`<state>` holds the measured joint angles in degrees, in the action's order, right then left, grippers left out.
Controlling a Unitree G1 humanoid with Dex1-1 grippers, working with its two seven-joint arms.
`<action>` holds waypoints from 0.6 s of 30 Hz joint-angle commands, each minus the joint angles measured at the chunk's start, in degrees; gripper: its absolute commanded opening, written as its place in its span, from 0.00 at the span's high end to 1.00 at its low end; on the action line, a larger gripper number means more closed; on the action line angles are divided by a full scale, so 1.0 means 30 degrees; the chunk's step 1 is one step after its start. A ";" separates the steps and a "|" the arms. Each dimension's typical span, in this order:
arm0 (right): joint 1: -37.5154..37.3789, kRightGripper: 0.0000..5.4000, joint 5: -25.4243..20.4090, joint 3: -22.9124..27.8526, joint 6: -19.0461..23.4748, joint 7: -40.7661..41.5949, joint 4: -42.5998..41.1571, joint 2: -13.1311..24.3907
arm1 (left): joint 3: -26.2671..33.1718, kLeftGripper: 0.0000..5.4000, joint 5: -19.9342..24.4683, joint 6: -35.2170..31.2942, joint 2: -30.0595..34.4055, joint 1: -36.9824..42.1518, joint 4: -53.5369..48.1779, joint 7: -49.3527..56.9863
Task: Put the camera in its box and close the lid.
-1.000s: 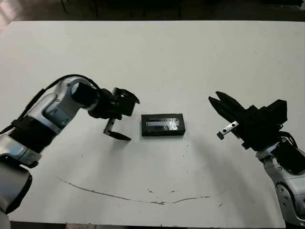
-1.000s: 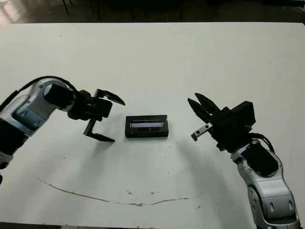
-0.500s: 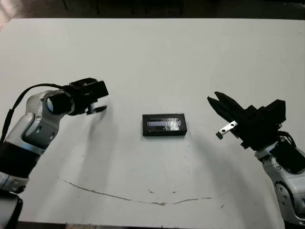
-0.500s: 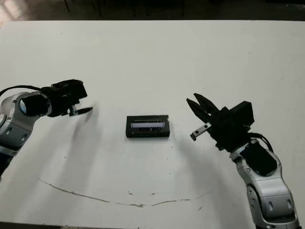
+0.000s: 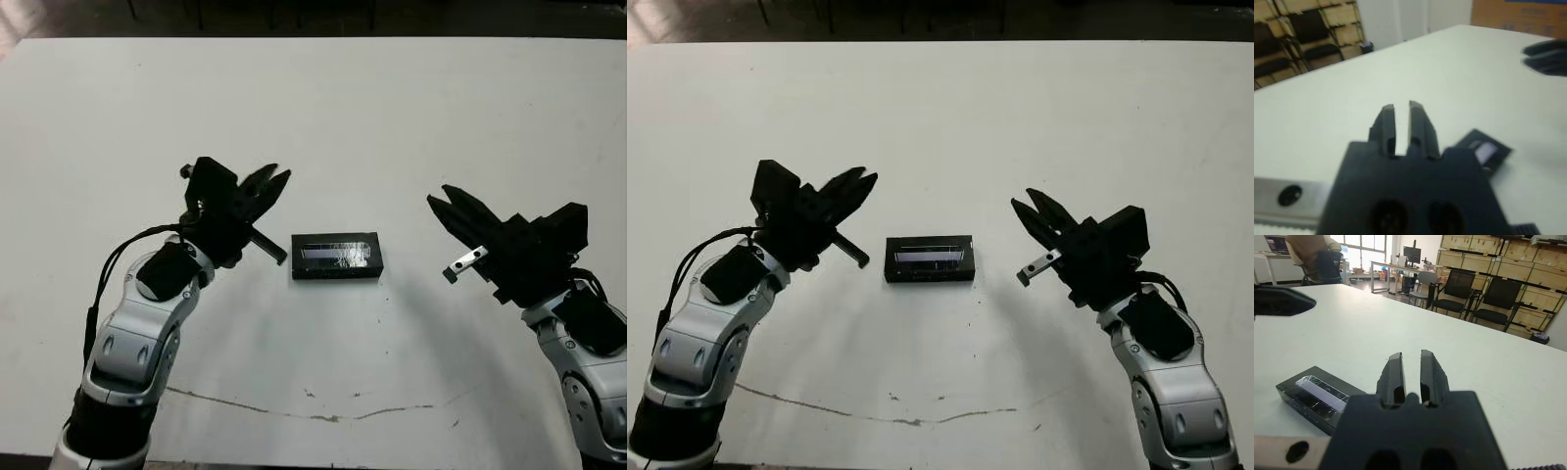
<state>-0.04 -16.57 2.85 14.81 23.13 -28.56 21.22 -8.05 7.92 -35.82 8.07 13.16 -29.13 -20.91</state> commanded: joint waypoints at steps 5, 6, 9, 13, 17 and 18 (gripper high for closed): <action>-0.0241 1.00 0.0207 -0.0027 0.0309 -0.0253 -0.0135 -0.0112 | -0.1290 0.99 0.0591 -0.3653 -0.0660 -0.0381 -0.0094 0.1401; -0.0266 1.00 0.0177 -0.0009 0.0292 -0.0259 -0.0149 -0.0128 | -0.1552 0.99 0.0544 -0.3876 -0.0657 -0.0414 -0.0017 0.1512; -0.0363 1.00 0.0063 0.0069 0.0036 -0.0234 -0.0106 -0.0250 | -0.2465 0.99 0.0442 -0.5440 -0.0534 -0.0309 -0.0029 0.1900; -0.0416 1.00 0.0006 0.0107 -0.0230 -0.0152 -0.0032 -0.0345 | -0.3862 0.99 0.0074 -0.6386 -0.0180 -0.0067 0.0303 0.2012; -0.0461 1.00 0.0003 0.0132 -0.0097 -0.0300 -0.0166 -0.0337 | -0.4350 0.99 -0.0020 -0.7337 -0.0924 0.0017 0.1212 0.2783; -0.0468 1.00 -0.0013 0.0145 -0.0050 -0.0349 -0.0206 -0.0352 | -0.4531 0.99 -0.0020 -0.7380 -0.0859 0.0119 0.1587 0.2718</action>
<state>-0.67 -16.70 3.05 14.21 22.48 -29.09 20.42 -20.68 8.33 -55.35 4.93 14.32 -27.22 -13.10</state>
